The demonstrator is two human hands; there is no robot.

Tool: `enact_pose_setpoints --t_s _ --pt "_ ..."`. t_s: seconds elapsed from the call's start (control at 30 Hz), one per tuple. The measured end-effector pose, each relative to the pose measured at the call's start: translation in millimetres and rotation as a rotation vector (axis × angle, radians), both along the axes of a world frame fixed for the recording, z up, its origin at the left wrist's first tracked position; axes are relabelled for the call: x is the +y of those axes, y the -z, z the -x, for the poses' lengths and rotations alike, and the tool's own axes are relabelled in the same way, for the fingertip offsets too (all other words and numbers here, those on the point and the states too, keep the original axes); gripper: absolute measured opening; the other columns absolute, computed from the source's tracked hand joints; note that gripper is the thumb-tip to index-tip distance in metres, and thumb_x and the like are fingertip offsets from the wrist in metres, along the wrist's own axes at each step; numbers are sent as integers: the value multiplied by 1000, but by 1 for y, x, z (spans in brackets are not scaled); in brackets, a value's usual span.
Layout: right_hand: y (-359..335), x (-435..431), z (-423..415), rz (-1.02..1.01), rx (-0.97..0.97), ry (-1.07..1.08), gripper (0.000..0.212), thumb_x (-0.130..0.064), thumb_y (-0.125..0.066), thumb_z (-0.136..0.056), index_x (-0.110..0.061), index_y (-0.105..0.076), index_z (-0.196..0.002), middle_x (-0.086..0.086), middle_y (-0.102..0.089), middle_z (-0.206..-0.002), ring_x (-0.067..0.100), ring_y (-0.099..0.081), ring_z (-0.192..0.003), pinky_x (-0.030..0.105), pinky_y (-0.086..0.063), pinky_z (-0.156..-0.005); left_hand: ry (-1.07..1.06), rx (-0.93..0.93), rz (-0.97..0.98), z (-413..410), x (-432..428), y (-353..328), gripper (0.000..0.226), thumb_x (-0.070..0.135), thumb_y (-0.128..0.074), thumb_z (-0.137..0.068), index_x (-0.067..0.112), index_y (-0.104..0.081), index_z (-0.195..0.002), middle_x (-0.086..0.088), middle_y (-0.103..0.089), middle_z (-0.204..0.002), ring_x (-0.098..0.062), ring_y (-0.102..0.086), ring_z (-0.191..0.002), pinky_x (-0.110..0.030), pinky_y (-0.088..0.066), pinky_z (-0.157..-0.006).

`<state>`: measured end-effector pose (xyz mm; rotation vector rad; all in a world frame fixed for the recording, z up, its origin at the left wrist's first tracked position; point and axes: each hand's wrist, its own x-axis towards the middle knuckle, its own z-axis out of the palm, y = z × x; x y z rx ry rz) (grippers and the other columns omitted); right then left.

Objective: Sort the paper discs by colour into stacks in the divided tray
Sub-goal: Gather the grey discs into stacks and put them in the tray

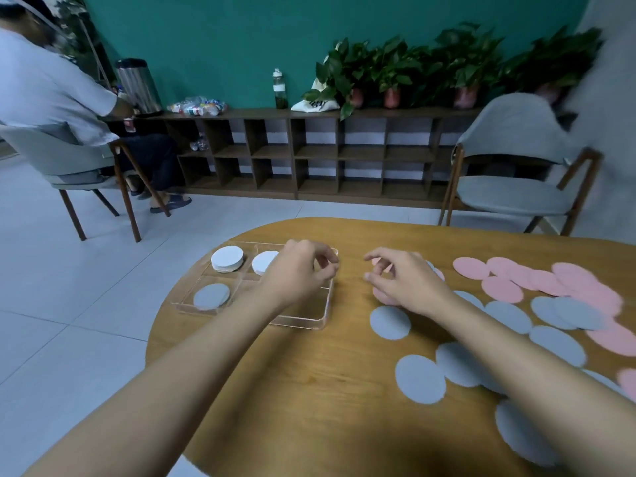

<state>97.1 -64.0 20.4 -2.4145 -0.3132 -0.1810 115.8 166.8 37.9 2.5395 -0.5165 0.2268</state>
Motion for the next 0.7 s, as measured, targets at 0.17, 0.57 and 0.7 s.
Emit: enact_pose_setpoints --t_s 0.17,0.57,0.7 --pt "6 -44 32 14 1 17 30 -25 -71 -90 -30 -72 -119 -12 -71 -88 -2 -55 -60 22 -43 -69 100 25 -6 21 -46 6 12 31 -74 -92 25 -79 -100 12 -75 -87 -10 -65 -78 -34 -55 -85" --pt "42 -113 76 -105 5 34 24 -19 -74 -91 -31 -72 -113 -12 -71 -92 4 -52 -58 19 -46 -64 49 237 -206 40 -99 56 62 57 -84 -75 31 -66 -129 3 -69 -124 -19 -62 -116 -35 -52 -98" --pt "48 -120 78 -134 -10 42 25 -17 -74 -91 -28 -73 -114 -11 -71 -93 5 -50 -57 13 -42 -61 72 289 -94 37 -102 56 72 46 -94 -68 27 -67 -132 4 -70 -121 -14 -64 -112 -28 -51 -99"
